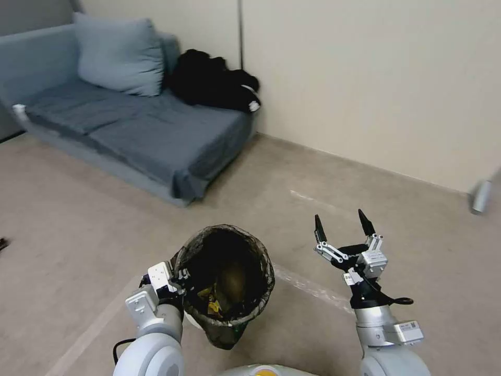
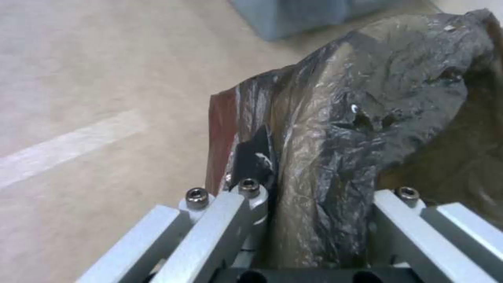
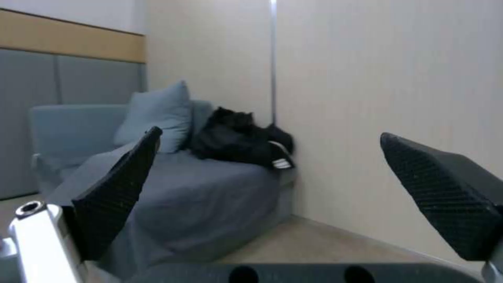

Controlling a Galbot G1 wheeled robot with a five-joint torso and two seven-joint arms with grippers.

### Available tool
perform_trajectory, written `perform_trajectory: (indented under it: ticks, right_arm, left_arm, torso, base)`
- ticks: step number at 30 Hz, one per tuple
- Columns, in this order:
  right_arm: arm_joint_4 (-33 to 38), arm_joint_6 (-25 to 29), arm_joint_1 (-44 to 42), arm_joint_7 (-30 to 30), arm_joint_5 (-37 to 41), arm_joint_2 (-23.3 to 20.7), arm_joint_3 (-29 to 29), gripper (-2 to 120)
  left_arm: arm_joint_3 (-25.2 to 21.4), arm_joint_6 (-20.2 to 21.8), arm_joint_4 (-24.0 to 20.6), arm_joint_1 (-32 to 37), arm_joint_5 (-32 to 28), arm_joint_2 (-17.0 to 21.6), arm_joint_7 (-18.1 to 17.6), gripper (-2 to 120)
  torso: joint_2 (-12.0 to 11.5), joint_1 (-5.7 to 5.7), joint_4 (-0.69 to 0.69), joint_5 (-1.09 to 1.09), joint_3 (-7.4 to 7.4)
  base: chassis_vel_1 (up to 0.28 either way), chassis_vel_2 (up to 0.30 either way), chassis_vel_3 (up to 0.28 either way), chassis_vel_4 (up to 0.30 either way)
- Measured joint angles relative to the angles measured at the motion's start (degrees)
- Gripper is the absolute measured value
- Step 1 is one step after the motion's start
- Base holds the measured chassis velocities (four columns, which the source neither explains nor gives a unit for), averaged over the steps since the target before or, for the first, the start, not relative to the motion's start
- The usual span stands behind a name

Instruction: Pick up the trash bin, then pick up the garbage from the floor and place it into the trash bin.

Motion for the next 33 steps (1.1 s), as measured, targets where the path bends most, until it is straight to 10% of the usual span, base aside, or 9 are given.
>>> perform_trajectory:
  ticks: [33]
  right_arm:
    - [-0.73,-0.20,0.26,-0.76,-0.90,-0.07,-0.61,100]
  left_arm:
    - [0.08,-0.42,0.79,-0.52,1.63,-0.48,0.31,75]
  torso:
    - [0.00,0.00,-0.01,0.00,0.00]
  base:
    - [0.128,0.123,0.124,0.127]
